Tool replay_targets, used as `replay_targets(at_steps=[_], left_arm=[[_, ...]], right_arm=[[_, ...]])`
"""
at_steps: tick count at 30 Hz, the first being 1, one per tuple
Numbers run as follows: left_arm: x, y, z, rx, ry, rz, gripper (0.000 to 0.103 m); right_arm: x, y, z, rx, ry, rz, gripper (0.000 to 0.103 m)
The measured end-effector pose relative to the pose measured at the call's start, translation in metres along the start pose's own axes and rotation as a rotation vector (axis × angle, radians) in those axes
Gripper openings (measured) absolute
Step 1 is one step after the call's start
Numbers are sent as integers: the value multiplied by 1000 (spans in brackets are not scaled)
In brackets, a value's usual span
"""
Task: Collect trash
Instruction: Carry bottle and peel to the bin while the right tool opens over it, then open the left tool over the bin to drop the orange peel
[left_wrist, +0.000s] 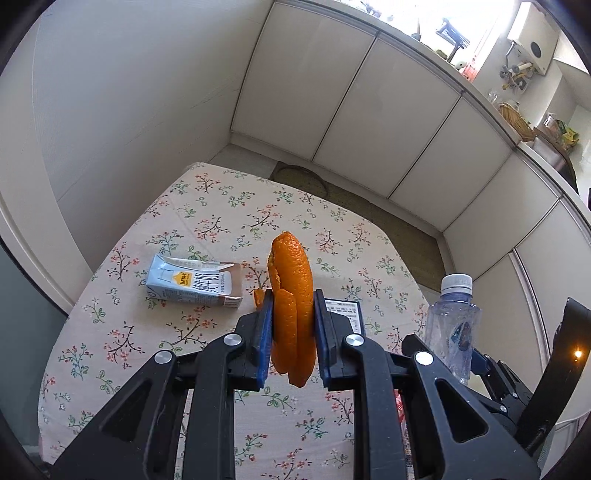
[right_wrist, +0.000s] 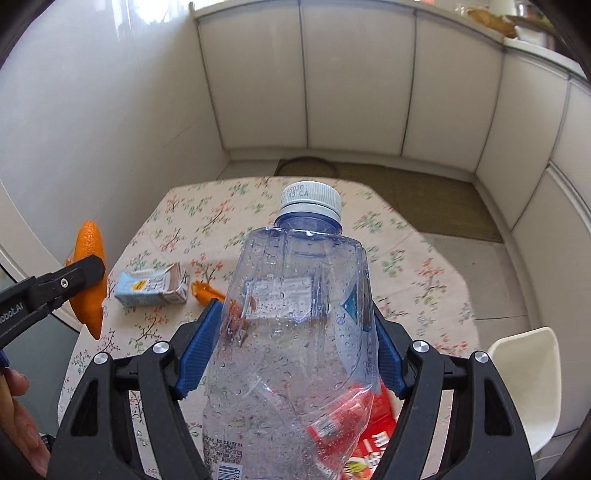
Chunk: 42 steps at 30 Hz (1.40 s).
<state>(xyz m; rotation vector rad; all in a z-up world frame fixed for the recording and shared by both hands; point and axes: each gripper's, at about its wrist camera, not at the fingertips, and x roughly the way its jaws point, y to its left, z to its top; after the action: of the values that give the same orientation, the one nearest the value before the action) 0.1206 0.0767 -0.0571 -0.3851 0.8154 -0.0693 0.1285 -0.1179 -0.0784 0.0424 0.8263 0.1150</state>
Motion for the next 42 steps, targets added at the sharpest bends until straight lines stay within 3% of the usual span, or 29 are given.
replay_targets(at_steps=[16,30,38,42], left_arm=[[6,-67,-17,107,1,-78,19],[21,-134,-43,212,38,-145,19],[29,-184,-68,302,68,-196,19],[32,-209,-83,349,76,-224,19]], right_arm=[[-60,-86,-3,120,-170,-137,73],[-89,-173,-27,209,-208,-332,73],[-103,-235,-52,295,-174,-440,74],[-119,-257,-62,336,-201,-489,83]])
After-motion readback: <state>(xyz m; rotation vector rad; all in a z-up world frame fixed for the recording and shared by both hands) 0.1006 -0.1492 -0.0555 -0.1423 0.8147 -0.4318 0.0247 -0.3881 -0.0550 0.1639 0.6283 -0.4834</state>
